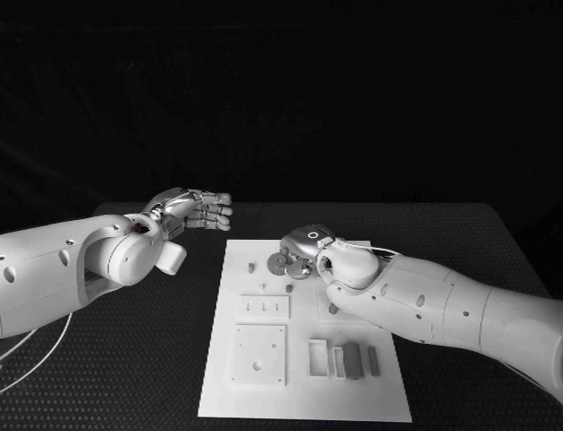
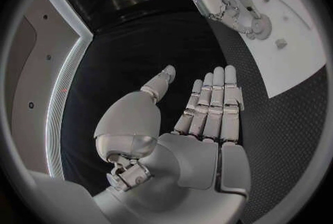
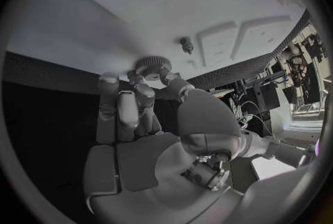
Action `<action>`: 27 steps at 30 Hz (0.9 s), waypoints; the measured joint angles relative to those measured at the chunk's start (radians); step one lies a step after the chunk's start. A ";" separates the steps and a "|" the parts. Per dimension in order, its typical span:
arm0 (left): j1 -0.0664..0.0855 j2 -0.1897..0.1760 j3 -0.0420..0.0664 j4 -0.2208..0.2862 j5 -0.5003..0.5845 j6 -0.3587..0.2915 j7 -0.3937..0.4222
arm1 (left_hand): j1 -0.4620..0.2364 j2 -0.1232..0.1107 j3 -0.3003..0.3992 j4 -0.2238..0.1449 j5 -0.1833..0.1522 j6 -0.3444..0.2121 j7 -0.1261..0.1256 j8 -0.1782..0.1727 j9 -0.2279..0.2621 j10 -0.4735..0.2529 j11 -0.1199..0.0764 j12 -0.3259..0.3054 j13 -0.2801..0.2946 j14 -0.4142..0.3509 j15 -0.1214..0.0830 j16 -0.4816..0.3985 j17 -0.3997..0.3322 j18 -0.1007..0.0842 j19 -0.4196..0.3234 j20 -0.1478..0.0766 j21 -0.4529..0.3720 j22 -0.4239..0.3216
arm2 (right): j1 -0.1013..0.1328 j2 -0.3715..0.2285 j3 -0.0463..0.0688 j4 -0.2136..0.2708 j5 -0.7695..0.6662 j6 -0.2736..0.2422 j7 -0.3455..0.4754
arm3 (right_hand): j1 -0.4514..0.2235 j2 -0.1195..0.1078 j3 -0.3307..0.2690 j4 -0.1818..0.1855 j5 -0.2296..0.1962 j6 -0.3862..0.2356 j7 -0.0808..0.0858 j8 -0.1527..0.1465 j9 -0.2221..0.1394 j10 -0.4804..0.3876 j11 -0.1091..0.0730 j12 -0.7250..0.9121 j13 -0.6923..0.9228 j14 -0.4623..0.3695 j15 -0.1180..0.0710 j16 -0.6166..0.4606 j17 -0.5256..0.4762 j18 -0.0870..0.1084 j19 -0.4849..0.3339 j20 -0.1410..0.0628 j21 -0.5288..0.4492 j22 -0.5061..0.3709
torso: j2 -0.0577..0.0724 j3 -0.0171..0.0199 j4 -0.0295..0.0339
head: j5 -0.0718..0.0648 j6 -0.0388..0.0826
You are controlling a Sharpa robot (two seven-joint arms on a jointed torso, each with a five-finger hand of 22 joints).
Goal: Assemble the parts on the task board
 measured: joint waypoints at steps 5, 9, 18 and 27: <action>0.000 0.000 0.000 0.001 0.000 0.000 0.000 | 0.000 0.000 -0.003 0.003 0.000 0.000 0.000 -0.004 0.000 -0.004 0.004 0.000 0.000 0.000 0.000 0.000 0.001 -0.001 0.000 0.000 0.000 0.000 | 0.002 0.002 0.001 -0.002 0.024 0.022 0.008 | -0.008 0.037 0.002 -0.008 0.000 0.000 0.000 -0.001 -0.003 -0.004 -0.003 0.000 0.000 -0.008 0.000 0.000 -0.007 0.000 -0.004 0.004 0.000 0.000 | 0.000 0.0000 0.0002 | 0.000 -0.002; 0.000 -0.001 0.000 0.002 0.000 0.000 -0.001 | 0.000 0.000 -0.003 0.003 0.000 0.000 0.000 -0.004 0.000 -0.004 0.004 -0.001 -0.001 0.000 0.000 0.000 0.001 -0.004 0.000 0.000 -0.004 0.000 | 0.003 0.000 0.002 -0.002 0.035 0.026 0.011 | -0.013 0.049 -0.001 -0.033 0.000 -0.002 0.002 -0.007 -0.006 -0.011 -0.003 0.000 0.000 -0.011 -0.004 0.000 -0.010 0.000 -0.011 0.004 0.000 0.000 | 0.000 0.0000 0.0006 | 0.000 -0.003; 0.000 -0.004 0.000 0.002 0.000 0.000 -0.002 | 0.000 0.000 -0.003 0.003 0.000 0.000 0.000 -0.004 -0.001 -0.004 0.004 -0.004 -0.001 0.000 0.000 0.000 0.002 -0.005 0.000 0.000 -0.004 0.000 | 0.000 -0.032 0.000 0.031 0.043 -0.013 0.006 | -0.007 -0.101 -0.003 -0.060 0.000 -0.017 0.017 -0.012 -0.011 -0.016 0.002 0.007 -0.001 -0.006 0.002 0.000 -0.004 0.000 -0.010 0.003 0.000 0.000 | 0.000 0.0000 0.0009 | 0.000 -0.002; 0.000 -0.010 0.000 0.003 0.000 0.000 -0.002 | 0.000 0.000 -0.003 0.003 0.000 0.000 0.000 -0.004 -0.001 -0.004 0.004 -0.004 -0.002 0.000 0.000 -0.004 0.003 -0.005 0.000 0.000 -0.004 0.000 | 0.001 -0.081 0.008 0.091 0.043 -0.052 0.002 | -0.005 -0.179 0.029 -0.027 0.000 -0.020 0.020 -0.012 -0.012 -0.012 0.006 0.008 -0.006 -0.009 0.005 0.000 -0.012 -0.002 0.001 0.000 0.000 0.000 | -0.001 0.0001 -0.0011 | 0.001 0.003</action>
